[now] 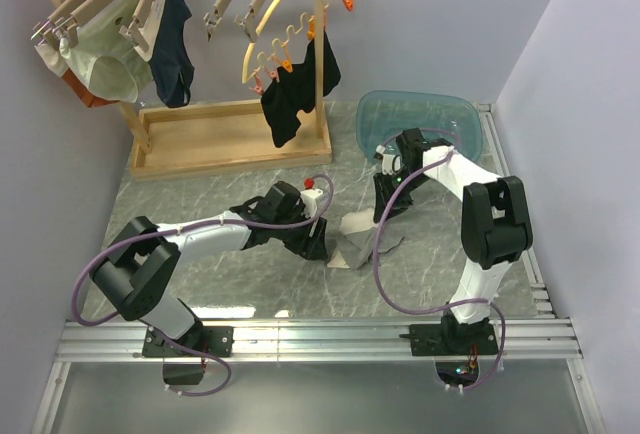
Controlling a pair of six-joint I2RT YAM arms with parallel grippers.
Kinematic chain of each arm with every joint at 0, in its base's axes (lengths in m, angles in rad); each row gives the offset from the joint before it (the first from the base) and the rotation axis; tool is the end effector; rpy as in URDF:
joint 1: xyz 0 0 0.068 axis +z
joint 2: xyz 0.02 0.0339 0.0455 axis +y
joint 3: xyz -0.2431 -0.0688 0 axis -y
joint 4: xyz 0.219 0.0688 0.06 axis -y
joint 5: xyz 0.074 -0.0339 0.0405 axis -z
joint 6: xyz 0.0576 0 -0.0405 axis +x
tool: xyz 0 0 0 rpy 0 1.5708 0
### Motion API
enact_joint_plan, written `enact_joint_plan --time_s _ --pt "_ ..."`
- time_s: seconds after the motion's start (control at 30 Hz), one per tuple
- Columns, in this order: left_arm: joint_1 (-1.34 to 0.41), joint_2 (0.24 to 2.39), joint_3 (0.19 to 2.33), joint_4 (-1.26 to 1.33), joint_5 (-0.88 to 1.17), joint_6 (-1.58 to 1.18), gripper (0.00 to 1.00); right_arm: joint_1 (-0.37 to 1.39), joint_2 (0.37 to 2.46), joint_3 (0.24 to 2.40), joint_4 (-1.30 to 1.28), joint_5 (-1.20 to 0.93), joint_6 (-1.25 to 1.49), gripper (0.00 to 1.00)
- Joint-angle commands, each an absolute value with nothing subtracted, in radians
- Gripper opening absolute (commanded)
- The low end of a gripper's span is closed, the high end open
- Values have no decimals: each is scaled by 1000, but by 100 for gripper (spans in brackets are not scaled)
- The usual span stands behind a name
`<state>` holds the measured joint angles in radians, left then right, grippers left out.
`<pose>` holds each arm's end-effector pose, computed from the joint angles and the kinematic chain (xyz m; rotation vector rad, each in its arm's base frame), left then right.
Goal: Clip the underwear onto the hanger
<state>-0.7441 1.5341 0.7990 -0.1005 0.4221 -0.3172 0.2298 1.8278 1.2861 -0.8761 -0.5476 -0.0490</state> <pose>0.2037 -0.2196 0.1602 0.7443 2.4428 -0.9663 0.3039 0.1019 0.1654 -0.4688 2.8881 0.8384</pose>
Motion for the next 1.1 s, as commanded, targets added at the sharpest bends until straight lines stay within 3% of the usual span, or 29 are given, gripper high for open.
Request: enact_joint_plan --time_s 0.0,0.1,0.63,0.9,1.07 --pt "-741 1511 831 -64 411 -333 64 241 1813 1341 -865 -590 -49 19" --pt "-732 1519 831 -67 419 -341 64 242 1806 1351 -876 -604 -55 0" --pt "-733 1575 813 24 494 -374 67 245 1568 1548 -1071 -581 -210 0" --pt "-739 1703 926 49 425 -391 63 245 1526 1577 -1147 -594 -308 0" --pt "-655 1658 852 172 517 -497 59 242 1445 1605 -1245 -638 -502 0"
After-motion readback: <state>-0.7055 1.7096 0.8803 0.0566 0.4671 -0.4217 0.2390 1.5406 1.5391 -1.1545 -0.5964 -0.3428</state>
